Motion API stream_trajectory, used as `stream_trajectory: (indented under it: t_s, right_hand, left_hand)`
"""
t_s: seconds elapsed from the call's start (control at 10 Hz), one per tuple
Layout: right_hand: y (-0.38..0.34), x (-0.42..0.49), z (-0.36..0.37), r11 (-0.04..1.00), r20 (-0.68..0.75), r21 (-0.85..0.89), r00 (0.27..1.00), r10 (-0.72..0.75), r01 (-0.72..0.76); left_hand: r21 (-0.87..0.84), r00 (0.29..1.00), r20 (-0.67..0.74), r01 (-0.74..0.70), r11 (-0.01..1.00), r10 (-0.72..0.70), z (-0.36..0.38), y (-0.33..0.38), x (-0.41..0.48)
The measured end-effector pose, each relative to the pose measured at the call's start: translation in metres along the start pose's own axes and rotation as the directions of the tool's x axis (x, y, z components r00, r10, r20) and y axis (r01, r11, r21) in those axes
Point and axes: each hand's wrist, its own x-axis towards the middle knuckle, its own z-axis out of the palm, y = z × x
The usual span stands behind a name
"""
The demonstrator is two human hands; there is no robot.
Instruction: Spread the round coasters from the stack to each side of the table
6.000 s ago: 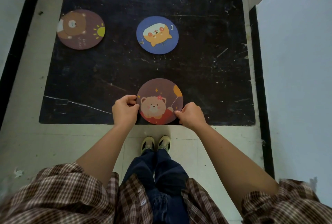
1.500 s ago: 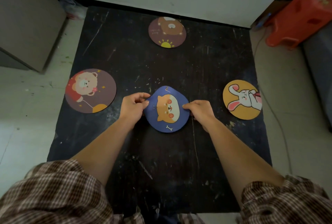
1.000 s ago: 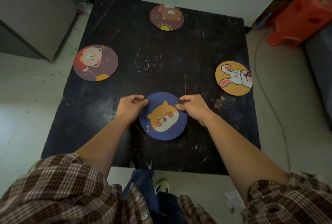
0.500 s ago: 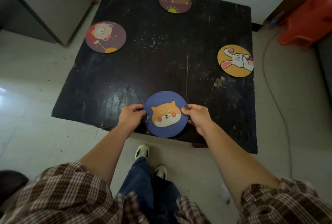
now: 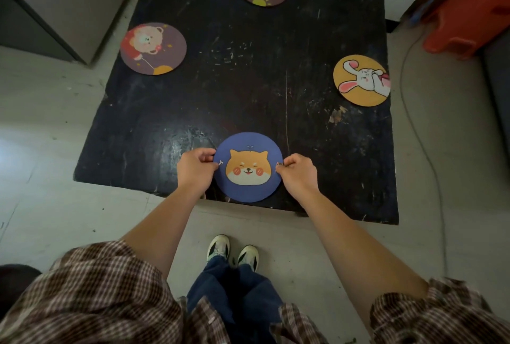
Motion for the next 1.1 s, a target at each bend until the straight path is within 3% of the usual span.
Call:
stream_trajectory:
  t_s: [0.3, 0.9, 1.1]
  right_hand:
    - [0.002, -0.003, 0.005, 0.993, -0.052, 0.054, 0.993, 0.109, -0.106]
    - [-0.005, -0.013, 0.003, 0.996, -0.085, -0.082, 0.996, 0.025, -0.032]
    - [-0.022, -0.026, -0.016, 0.997, -0.025, 0.04, 0.997, -0.07, 0.071]
  left_hand:
    - [0.015, 0.999, 0.015, -0.032, 0.999, 0.032, -0.005, -0.002, 0.003]
    - [0.096, 0.994, 0.005, -0.106, 0.99, 0.106, -0.005, -0.003, 0.003]
    - [0.35, 0.971, 0.022, -0.231, 0.908, 0.239, -0.028, -0.016, -0.008]
